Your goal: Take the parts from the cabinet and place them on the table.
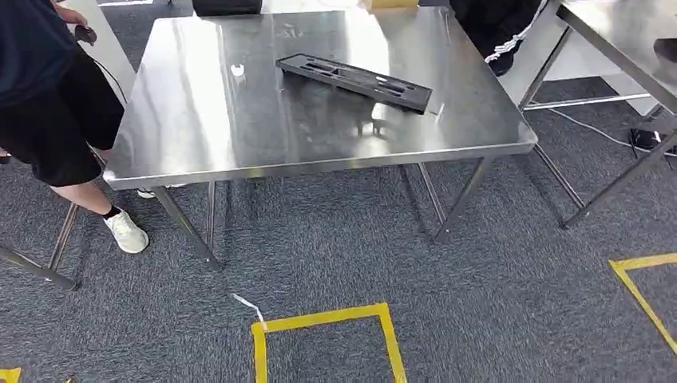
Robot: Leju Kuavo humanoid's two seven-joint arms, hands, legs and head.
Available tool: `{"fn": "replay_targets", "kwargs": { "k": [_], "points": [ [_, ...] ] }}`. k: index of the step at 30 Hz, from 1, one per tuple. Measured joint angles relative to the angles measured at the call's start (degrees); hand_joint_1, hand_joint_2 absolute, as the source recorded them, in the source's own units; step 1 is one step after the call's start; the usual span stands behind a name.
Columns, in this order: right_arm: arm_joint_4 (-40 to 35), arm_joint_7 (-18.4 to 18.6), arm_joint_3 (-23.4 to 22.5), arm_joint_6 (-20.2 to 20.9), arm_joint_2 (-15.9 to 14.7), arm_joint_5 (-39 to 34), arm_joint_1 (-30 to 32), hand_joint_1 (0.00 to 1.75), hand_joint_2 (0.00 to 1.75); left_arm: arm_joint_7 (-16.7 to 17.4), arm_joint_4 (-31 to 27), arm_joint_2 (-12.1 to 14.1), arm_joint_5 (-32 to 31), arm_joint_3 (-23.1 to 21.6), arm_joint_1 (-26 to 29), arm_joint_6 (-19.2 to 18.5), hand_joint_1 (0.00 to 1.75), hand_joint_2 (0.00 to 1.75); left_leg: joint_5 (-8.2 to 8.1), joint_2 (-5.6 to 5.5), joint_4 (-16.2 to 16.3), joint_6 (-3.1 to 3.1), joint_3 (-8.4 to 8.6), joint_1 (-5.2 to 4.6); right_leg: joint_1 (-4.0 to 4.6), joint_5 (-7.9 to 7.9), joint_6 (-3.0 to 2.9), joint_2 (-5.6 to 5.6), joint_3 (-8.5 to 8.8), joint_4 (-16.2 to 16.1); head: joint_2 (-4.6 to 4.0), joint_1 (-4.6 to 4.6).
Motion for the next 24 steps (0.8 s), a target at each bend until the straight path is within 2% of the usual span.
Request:
{"fn": "replay_targets", "kwargs": {
  "k": [1, 2, 3, 4, 5, 6, 7, 8, 9, 10, 11, 12, 13, 14, 15, 16, 18, 19, 20, 21, 22, 23, 24],
  "points": [
    [0.04, -0.09, 0.0, 0.11, 0.02, -0.04, 0.2, 0.0, 0.0, 0.02, 0.0, -0.11, -0.13, -0.02, -0.03, -0.11, 0.0, 0.0, 0.82, 0.31, -0.3, -0.47, 0.11, -0.06, 0.65, -0.74, -0.43, 0.37, 0.11, -1.86, 0.0, -0.48],
    [0.11, -0.24, -0.02, 0.18, 0.42, -0.11, 0.57, 0.0, 0.0, 0.02, 0.0, -0.09, -0.31, -0.02, -0.14, -0.2, 0.0, 0.0, 1.53, 0.54, -0.56, -0.74, 0.28, -0.06, 0.65, -0.35, -0.64, 0.39, -0.3, -2.09, -0.02, -0.35],
    [0.2, -0.46, -0.04, 0.24, 0.5, -0.28, 0.88, 0.0, 0.0, 0.07, 0.0, -0.09, -0.52, -0.07, -0.23, -0.28, 0.0, 0.0, 2.38, 0.54, -1.14, -1.03, 0.43, 0.06, 0.87, -0.01, -1.07, 0.35, -0.55, -1.69, 0.0, -0.42],
    [0.2, -0.81, -0.07, 0.31, 0.63, -0.33, 1.1, 0.0, 0.0, 0.07, 0.0, -0.09, -0.61, -0.11, -0.21, -0.33, 0.0, 0.0, 3.06, 0.46, -1.53, -1.45, 0.5, 0.14, 0.65, 0.67, -1.62, 0.19, -0.94, -1.88, 0.0, -0.39],
    [0.39, -0.98, -0.09, 0.33, 0.94, -0.39, 1.36, 0.0, 0.0, 0.09, 0.0, 0.0, -0.72, -0.13, -0.17, -0.35, 0.0, 0.0, 1.44, 0.3, -0.99, -1.67, -0.09, 0.48, -0.32, 1.6, -2.16, -0.21, -1.46, -1.95, 0.0, -0.37],
    [0.42, -1.14, -0.11, 0.42, 0.96, -0.39, 1.53, 0.0, 0.0, 0.16, 0.0, 0.04, -0.98, -0.2, -0.11, -0.42, 0.0, 0.0, -2.87, 0.3, 1.18, -1.83, -0.53, 0.44, -0.03, 2.44, -2.83, -0.2, -2.36, -1.95, 0.0, -0.44],
    [0.46, -1.38, -0.15, 0.42, 0.96, -0.35, 1.6, 0.0, 0.0, 0.2, 0.0, 0.04, -1.05, -0.24, -0.11, -0.5, 0.0, 0.0, -7.29, 0.25, 4.86, -1.94, -1.17, 0.47, 0.03, 3.18, -3.45, -0.35, -3.21, -1.93, 0.0, -0.7],
    [0.46, -1.66, -0.2, 0.42, 1.0, -0.28, 1.64, 0.0, 0.0, 0.22, 0.0, 0.04, -1.11, -0.26, -0.14, -0.59, 0.0, 0.0, -10.77, 0.07, 9.28, -2.09, -1.84, 0.47, 0.16, 3.95, -3.58, -0.36, -4.11, -1.91, 0.0, -0.72],
    [0.48, -1.86, -0.22, 0.42, 1.09, -0.24, 1.66, 0.0, 0.0, 0.22, 0.0, 0.04, -1.11, -0.31, -0.18, -0.77, 0.0, 0.0, -12.8, 0.02, 13.71, -2.24, -2.26, 0.47, 0.34, 4.75, -3.68, -0.42, -5.13, -1.83, 0.0, -0.72],
    [0.5, -1.95, -0.22, 0.42, 1.14, -0.24, 1.7, 0.0, 0.0, 0.22, 0.0, 0.04, -1.16, -0.37, -0.19, -0.83, 0.0, 0.0, -12.65, 0.03, 16.54, -2.29, -2.07, 0.48, 0.47, 5.46, -3.62, -0.51, -6.15, -1.74, 0.0, -0.72],
    [0.5, -2.05, -0.24, 0.42, 1.2, -0.24, 1.77, 0.0, 0.0, 0.24, 0.0, 0.04, -1.18, -0.46, -0.2, -0.85, 0.0, 0.0, -11.13, 0.03, 17.39, -2.25, -1.19, 0.48, 0.54, 6.17, -3.54, -0.55, -6.6, -1.59, 0.0, -0.74],
    [0.5, -2.32, -0.26, 0.42, 1.25, -0.26, 1.9, 0.0, 0.0, 0.22, 0.0, 0.04, -1.2, -0.54, -0.22, -0.85, 0.0, 0.0, -8.5, 0.04, 15.89, -2.13, 1.24, 0.49, 0.58, 7.04, -3.31, -0.58, -7.96, -1.41, 0.0, -0.72],
    [0.52, -2.54, -0.31, 0.42, 1.27, -0.26, 1.98, 0.0, 0.0, 0.24, 0.0, 0.04, -1.2, -0.55, -0.3, -0.85, 0.0, 0.0, -7.02, 0.04, 12.69, -1.96, 4.33, 0.5, 0.57, 7.68, -3.07, -0.57, -8.97, -1.24, 0.0, -0.77],
    [0.52, -2.73, -0.37, 0.42, 1.31, -0.26, 1.97, 0.0, 0.0, 0.24, 0.0, 0.04, -1.2, -0.57, -0.44, -0.85, 0.0, 0.0, -7.29, 0.02, 7.64, -1.77, 8.55, 0.5, 0.56, 8.26, -2.79, -0.54, -9.7, -0.9, 0.0, -0.77],
    [0.52, -2.82, -0.42, 0.42, 1.33, -0.26, 2.03, 0.0, 0.0, 0.24, 0.0, 0.04, -1.2, -0.59, -0.61, -0.85, 0.0, 0.0, -9.15, -0.09, 2.28, -1.59, 13.04, 0.27, 0.87, 8.57, -2.31, -0.5, -10.27, -0.64, 0.0, -0.81],
    [0.52, -2.93, -0.44, 0.42, 1.38, -0.26, 2.0, 0.0, 0.0, 0.24, 0.0, 0.04, -1.2, -0.61, -0.8, -0.85, 0.0, 0.0, -10.92, -0.22, -1.93, -1.16, 14.88, 0.16, 0.95, 9.13, -1.87, -0.63, -10.62, -0.36, 0.0, -0.61],
    [0.55, -2.97, -0.48, 0.42, 1.38, -0.26, 1.91, 0.0, 0.0, 0.24, 0.0, 0.04, -1.27, -0.63, -0.88, -0.85, 0.0, 0.0, -11.12, -0.21, -2.27, -0.87, 14.28, -0.48, 0.66, 10.38, -1.06, -0.83, -11.35, -0.38, 0.0, -0.74],
    [0.59, -2.97, -0.48, 0.42, 1.38, -0.26, 1.99, 0.0, 0.0, 0.33, 0.0, 0.04, -1.27, -0.66, -0.85, -0.85, 0.0, 0.0, -10.49, -0.17, -2.48, 0.04, 13.3, -0.53, 0.8, 11.04, -0.62, -0.81, -11.57, -0.5, 0.0, -0.63],
    [0.77, -3.08, -0.5, 0.42, 1.31, -0.26, 2.08, 0.0, 0.0, 0.42, 0.02, 0.0, -1.22, -0.63, -0.7, -0.83, 0.0, 0.0, -9.55, 0.34, -2.83, 0.97, 12.75, -0.05, 0.58, 10.47, -0.43, -0.68, -12.19, 0.07, 0.0, -0.77],
    [0.79, -3.43, -0.5, 0.42, 1.42, -0.26, 2.26, 0.0, 0.0, 0.48, 0.0, 0.07, -1.22, -0.63, -0.69, -0.83, 0.0, 0.0, -8.78, 0.24, -2.85, 1.55, 11.77, -0.29, 0.61, 7.6, -0.95, -0.41, -13.07, 1.8, 0.0, -0.62],
    [0.79, -3.72, -0.5, 0.42, 1.57, -0.26, 2.34, 0.0, 0.0, 0.53, 0.0, 0.11, -1.22, -0.63, -0.69, -0.83, 0.0, 0.0, -8.01, 0.4, -2.86, 1.98, 10.87, -0.34, 0.37, 4.27, -1.55, -0.32, -14.28, 4.92, 0.0, -0.24],
    [0.81, -3.98, -0.5, 0.42, 1.59, -0.24, 2.44, 0.0, 0.0, 0.53, 0.0, 0.07, -1.27, -0.63, -0.69, -0.83, 0.0, 0.0, -7.25, 0.42, -2.85, 1.98, 10.01, -0.38, 0.3, 1.42, -1.85, -0.21, -14.95, 8.62, 0.0, -0.2],
    [0.81, -4.28, -0.5, 0.42, 1.6, -0.26, 2.41, 0.0, 0.0, 0.53, 0.0, 0.04, -1.35, -0.63, -0.69, -0.83, 0.0, 0.0, -6.56, 0.43, -2.84, 1.88, 8.81, -0.43, 0.28, -0.81, -1.74, -0.1, -15.7, 13.4, 0.0, -0.2]
  ]
}}
